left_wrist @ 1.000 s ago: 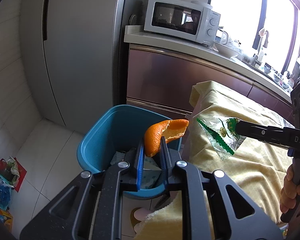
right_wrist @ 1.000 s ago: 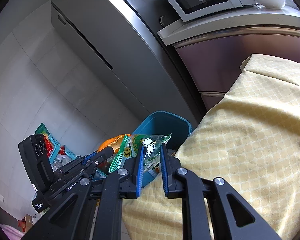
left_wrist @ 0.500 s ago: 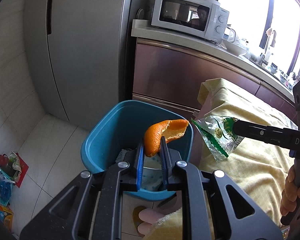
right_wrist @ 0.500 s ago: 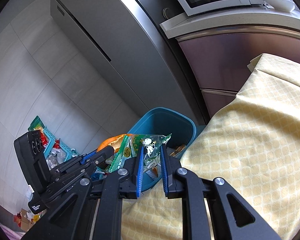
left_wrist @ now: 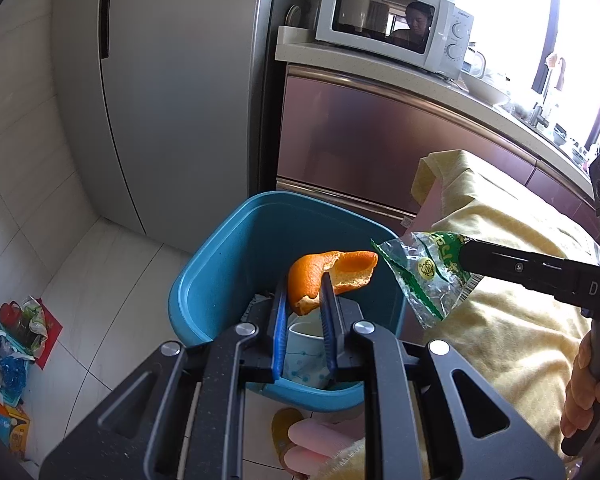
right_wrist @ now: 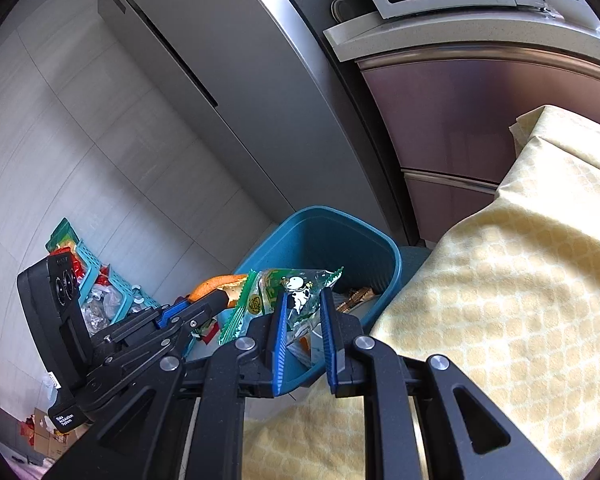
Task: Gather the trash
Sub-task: 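Open the left tool to drop the peel while the right tool releases the wrapper into the bin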
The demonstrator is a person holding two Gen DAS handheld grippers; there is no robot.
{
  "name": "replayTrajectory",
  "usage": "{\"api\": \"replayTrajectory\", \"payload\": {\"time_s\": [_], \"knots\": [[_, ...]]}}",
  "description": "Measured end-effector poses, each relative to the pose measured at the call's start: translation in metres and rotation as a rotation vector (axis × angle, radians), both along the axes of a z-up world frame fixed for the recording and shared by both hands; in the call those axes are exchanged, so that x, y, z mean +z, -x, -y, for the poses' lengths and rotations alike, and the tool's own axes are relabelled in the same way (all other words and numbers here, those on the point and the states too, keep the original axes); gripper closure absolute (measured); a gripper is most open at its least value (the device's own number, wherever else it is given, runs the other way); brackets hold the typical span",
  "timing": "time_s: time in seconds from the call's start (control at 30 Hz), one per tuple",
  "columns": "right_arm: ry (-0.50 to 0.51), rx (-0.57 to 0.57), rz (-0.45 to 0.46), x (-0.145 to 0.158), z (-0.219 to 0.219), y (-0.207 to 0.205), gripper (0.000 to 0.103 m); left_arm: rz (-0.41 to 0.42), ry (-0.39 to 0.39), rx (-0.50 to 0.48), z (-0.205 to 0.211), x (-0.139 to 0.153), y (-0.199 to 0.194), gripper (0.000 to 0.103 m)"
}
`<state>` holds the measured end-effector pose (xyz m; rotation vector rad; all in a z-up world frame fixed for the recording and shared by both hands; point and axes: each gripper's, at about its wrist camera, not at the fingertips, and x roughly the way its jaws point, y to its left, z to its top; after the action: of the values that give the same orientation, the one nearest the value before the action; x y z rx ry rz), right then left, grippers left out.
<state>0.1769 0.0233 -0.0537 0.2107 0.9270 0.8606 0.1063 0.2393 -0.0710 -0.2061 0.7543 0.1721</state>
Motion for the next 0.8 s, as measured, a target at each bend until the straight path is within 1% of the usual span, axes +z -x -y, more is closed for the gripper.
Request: {"api": "replayTrajectory", "payload": {"time_s": [0.5, 0.6, 0.67, 0.8], "knots": [[0.093, 0.012, -0.015, -0.014, -0.035, -0.005, 0.086, -0.060, 0.012, 0.028, -0.012, -0.026, -0.024, 0.086], [0.115, 0.014, -0.018, -0.015, -0.042, -0.007, 0.083, -0.073, 0.017, 0.030, -0.016, -0.031, -0.027, 0.086], [0.130, 0.014, -0.024, -0.017, -0.046, -0.009, 0.082, -0.084, 0.019, 0.030, -0.017, -0.035, -0.030, 0.083], [0.138, 0.013, -0.024, -0.018, -0.051, -0.010, 0.082, -0.097, 0.028, 0.033, -0.019, -0.042, -0.036, 0.082]]}}
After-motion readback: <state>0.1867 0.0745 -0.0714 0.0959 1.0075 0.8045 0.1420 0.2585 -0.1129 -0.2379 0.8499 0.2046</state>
